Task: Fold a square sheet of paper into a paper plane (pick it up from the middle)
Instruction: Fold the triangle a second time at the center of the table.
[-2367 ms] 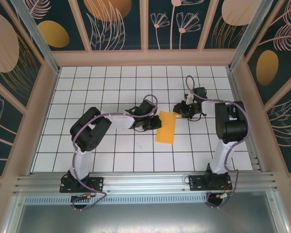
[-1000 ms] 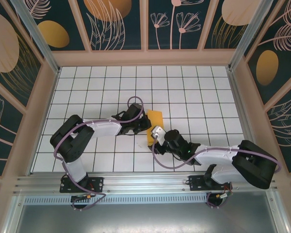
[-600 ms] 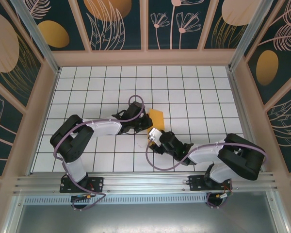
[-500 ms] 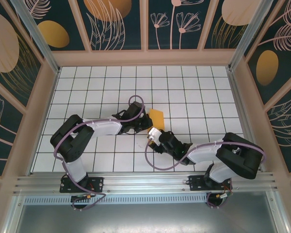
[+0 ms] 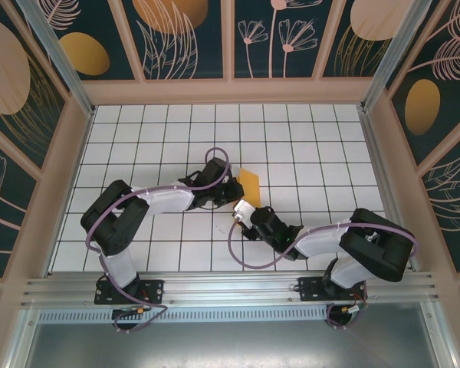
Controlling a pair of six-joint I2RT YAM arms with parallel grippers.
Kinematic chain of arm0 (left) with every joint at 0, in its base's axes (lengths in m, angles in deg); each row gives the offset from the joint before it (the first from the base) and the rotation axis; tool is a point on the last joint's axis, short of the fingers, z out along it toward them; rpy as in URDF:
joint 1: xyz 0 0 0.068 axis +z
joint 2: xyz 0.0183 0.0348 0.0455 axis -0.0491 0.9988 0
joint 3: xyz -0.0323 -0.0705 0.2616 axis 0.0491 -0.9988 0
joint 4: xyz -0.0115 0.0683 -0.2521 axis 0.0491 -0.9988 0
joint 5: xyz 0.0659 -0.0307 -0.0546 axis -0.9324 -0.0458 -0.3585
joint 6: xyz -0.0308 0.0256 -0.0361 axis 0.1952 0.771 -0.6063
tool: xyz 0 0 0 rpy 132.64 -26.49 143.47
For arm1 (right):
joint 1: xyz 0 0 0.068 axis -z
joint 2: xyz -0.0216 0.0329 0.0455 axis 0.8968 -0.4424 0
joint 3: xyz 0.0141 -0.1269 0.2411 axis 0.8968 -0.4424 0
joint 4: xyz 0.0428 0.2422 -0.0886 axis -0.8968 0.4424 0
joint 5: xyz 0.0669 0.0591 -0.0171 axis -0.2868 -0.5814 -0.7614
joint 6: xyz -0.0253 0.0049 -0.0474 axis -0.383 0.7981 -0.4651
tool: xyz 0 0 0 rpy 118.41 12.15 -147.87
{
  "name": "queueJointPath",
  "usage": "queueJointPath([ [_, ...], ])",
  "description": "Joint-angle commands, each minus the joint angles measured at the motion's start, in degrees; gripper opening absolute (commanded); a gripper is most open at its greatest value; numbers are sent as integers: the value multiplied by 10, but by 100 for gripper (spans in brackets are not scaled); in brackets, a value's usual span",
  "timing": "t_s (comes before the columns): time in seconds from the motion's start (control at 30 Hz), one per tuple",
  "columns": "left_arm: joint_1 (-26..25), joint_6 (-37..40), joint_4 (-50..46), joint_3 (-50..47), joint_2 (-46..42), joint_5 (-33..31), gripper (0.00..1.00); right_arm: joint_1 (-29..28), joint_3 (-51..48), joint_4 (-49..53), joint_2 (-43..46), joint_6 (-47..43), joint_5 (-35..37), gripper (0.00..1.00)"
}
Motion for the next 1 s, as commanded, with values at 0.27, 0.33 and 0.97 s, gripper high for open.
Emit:
queueJointPath([
  [0.27, 3, 14, -32, 18, 3, -19, 22, 4, 28, 7, -4, 37, -17, 2],
  [0.33, 3, 15, -38, 17, -2, -29, 34, 8, 30, 12, -1, 50, -24, 1],
  [0.97, 16, 33, -73, -54, -157, -193, 75, 169, 81, 20, -41, 372, -417, 2],
])
